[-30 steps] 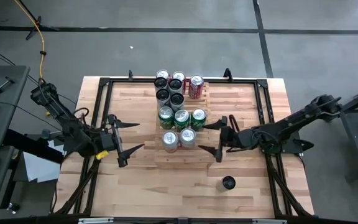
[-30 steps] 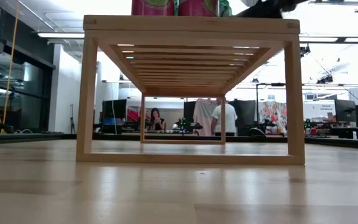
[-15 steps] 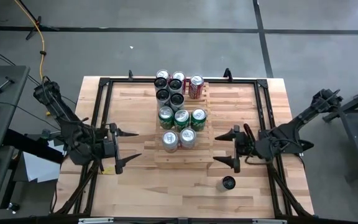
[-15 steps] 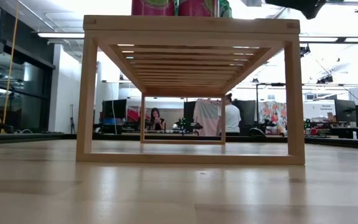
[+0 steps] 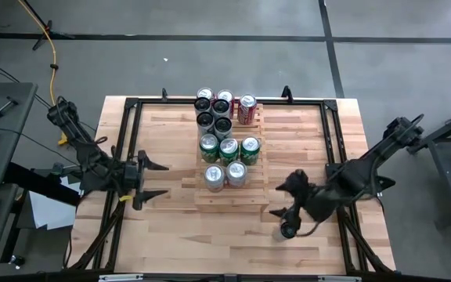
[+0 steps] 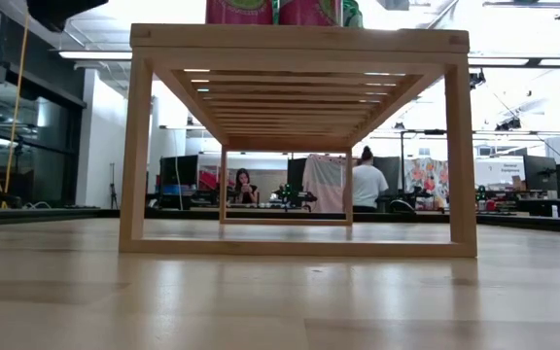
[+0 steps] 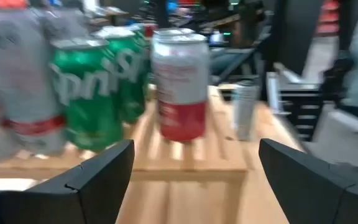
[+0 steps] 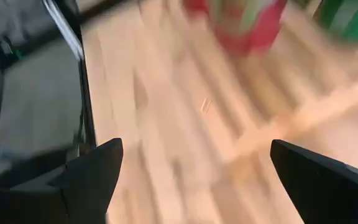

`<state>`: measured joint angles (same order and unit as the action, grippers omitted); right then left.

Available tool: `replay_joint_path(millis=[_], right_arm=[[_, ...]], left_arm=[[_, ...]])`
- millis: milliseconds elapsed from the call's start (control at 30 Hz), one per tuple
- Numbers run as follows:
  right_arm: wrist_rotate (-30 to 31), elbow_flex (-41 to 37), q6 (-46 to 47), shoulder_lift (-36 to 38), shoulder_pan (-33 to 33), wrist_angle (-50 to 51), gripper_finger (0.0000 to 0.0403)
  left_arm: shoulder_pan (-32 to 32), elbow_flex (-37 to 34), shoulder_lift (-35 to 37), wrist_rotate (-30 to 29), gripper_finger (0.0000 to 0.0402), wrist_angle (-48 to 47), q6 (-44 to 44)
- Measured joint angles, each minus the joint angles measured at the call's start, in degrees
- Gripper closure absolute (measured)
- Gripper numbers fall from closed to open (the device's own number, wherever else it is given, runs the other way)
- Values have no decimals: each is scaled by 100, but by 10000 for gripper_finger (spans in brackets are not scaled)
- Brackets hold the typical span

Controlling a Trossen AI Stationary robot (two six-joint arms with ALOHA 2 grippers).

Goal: Place canned beverage on shelf
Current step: Align the peach vibe celsius soda can with the other peach vibe celsius soda can on the shelf

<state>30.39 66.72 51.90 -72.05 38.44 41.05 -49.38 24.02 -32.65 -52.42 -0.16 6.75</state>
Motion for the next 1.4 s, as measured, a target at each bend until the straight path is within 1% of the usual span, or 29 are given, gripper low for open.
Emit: replay_joint_path(millis=[100,233,367,433,500,567,667,767,967,1200,1300,1400], right_arm=[[-776,591,630,-638,0,776,9],[-1754,1447,1243,-1581,49,1939,9],[-2296,2345,1526,-2491,233,3193,9],[-2336,2775,1560,-2843,337,3654,9],[-2224,3142,1562,-3116,435,3891,9],[-2101,3413,1563,-3307,496,3985,9],[-2080,3637,1605,-3473,527,3997,9],[-1991,3581,1790,-3489,529,4033,9],[-2016,3260,2076,-3491,505,4496,9],[-2096,3178,1998,-3493,496,4350,11],[-2146,3178,1978,-3493,509,4355,28],[-2151,3177,1968,-3493,511,4355,71]], left_arm=[[82,-178,255,369,66,-14,165],[144,-191,320,399,66,9,221],[142,-191,315,394,66,18,217],[142,-191,315,389,66,30,215],[142,-191,315,387,66,37,208],[142,-191,315,387,66,46,201],[142,-191,315,386,66,48,112],[142,-191,315,386,66,47,106],[142,-191,315,385,66,45,104],[142,-191,315,382,66,44,103],[142,-191,315,380,66,45,108],[142,-191,315,380,66,45,108]])
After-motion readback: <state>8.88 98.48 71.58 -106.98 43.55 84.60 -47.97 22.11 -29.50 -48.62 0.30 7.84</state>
